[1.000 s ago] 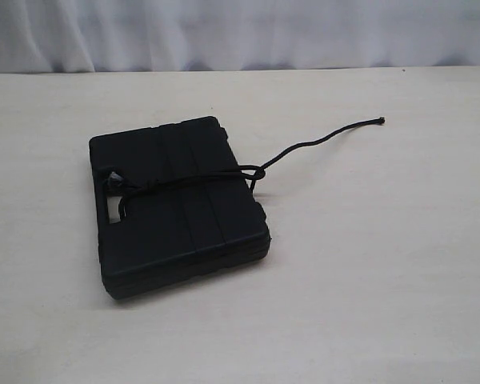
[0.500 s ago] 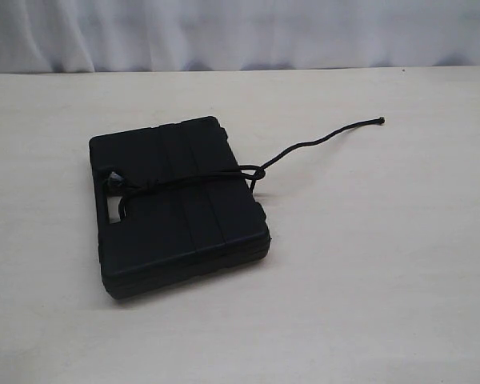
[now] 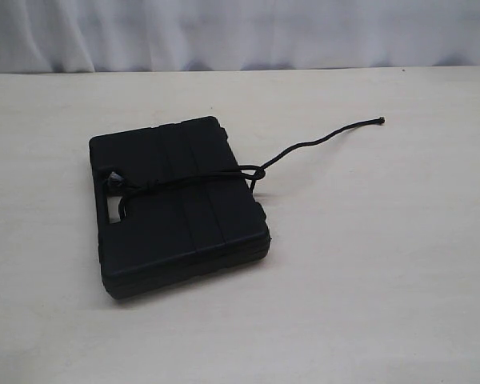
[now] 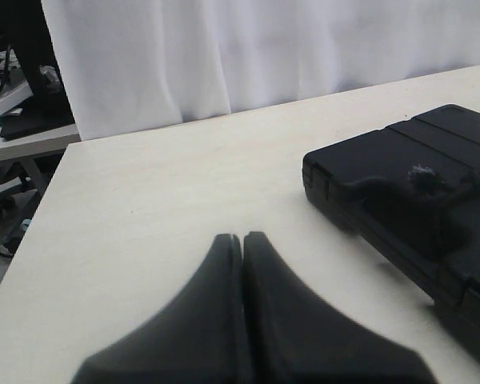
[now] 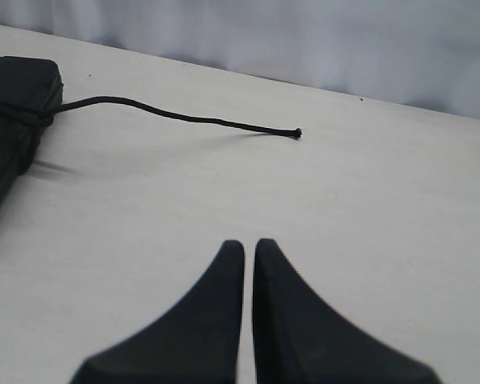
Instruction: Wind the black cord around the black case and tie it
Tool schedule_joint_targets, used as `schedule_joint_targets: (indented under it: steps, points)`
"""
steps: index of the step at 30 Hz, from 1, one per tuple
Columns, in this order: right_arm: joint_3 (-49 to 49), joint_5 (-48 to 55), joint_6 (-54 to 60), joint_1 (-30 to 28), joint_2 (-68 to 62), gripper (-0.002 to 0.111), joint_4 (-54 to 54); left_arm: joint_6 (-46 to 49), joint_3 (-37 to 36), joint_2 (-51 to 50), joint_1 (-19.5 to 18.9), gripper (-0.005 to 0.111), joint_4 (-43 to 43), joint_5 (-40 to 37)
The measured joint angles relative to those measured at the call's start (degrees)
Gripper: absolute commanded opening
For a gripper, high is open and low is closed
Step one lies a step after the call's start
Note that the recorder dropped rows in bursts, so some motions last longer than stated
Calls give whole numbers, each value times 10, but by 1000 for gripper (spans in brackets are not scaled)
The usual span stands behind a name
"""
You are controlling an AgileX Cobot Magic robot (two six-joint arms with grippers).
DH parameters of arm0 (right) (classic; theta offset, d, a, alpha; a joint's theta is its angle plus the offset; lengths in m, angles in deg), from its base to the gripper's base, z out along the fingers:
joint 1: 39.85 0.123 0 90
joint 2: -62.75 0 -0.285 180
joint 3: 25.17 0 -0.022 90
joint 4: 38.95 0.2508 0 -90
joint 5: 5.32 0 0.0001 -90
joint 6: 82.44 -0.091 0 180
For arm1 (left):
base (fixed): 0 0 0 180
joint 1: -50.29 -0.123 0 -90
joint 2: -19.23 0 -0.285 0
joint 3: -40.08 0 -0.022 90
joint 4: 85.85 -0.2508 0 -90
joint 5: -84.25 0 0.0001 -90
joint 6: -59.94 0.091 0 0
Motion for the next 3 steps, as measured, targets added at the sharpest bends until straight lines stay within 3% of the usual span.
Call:
schedule_joint_targets:
  steps: [3]
  points:
    - [0,0,0,0,0,4,0,0,0,0,0,0,0,0]
